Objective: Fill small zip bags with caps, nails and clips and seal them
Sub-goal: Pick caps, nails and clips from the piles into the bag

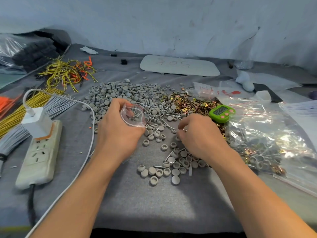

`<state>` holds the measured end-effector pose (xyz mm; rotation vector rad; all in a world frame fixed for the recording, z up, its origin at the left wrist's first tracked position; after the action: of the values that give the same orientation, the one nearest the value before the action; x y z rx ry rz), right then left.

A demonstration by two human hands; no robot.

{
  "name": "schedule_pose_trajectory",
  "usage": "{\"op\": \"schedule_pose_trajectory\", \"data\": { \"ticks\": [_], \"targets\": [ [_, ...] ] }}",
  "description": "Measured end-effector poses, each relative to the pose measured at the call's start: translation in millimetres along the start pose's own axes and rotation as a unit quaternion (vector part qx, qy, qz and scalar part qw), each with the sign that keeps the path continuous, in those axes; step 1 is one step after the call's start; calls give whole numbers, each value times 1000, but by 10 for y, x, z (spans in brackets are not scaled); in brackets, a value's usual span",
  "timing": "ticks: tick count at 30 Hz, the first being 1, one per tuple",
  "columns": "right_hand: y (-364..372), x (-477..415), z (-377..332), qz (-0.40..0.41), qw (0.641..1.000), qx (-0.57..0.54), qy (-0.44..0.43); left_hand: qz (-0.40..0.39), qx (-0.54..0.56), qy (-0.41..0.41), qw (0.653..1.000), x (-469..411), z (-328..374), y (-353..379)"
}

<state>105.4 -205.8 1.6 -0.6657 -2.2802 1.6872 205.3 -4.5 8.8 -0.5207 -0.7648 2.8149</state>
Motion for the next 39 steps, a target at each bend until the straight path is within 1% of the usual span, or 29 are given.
{"op": "schedule_pose_trajectory", "data": {
  "ticks": [2, 6, 9, 14, 19, 22, 23, 25, 28, 32, 33, 34, 36, 37, 38, 39],
  "targets": [
    [-49, 18, 45, 4, 999, -41, 2, 0, -4, -2, 1000, -7, 3, 7],
    [120, 47, 40, -103, 994, 46, -8, 1, -8, 4, 1000, -1, 50, 49],
    [168, 18, -53, -111, 991, 70, -29, 2, -11, 4, 1000, 2, 60, 63],
    [232, -54, -145, -100, 993, 43, -35, -3, -14, 6, 1000, 30, 56, 64],
    [248, -38, -93, -45, 997, -38, -41, -2, -16, -1, 1000, 6, 50, 29],
    [221, -59, -2, -1, 999, 14, -50, -1, -13, -4, 1000, 15, 66, 35],
    [219, -69, 25, 1, 998, 33, -48, -1, -13, -3, 1000, 20, 71, 40],
    [248, -78, 71, -25, 998, 45, -26, -3, -16, 1, 1000, 31, 82, 52],
    [256, -94, 65, -41, 998, 41, -23, -8, -24, 11, 1000, 38, 99, 65],
    [351, -114, -59, -85, 995, -34, -36, -12, -28, 11, 999, 27, 102, 51],
    [370, -125, -79, -82, 995, -47, -33, -9, -27, 10, 1000, 21, 96, 38],
    [363, -143, -78, -62, 996, -54, -25, -6, -26, 10, 1000, 18, 88, 25],
    [283, -170, -1, 4, 999, -44, 9, -2, -26, 9, 1000, 18, 80, 15],
    [253, -178, 51, 24, 999, -30, 24, -2, -26, 8, 1000, 22, 78, 19],
    [260, -190, 92, 18, 999, -6, 28, -4, -28, 8, 1000, 26, 78, 28],
    [291, -198, 98, -8, 1000, 23, 19, -5, -29, 8, 1000, 30, 82, 38]
  ]
}}
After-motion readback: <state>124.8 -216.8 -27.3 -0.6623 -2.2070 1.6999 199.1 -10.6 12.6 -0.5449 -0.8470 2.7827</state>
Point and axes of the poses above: each hand's wrist, its own x-axis away from the middle knuckle, its own y-axis out of the palm, z = x × y, the point moved 7 cm from there along -x, towards the middle knuckle, and after that the axes turned 2 degrees about -z, right-handed, at the moved point
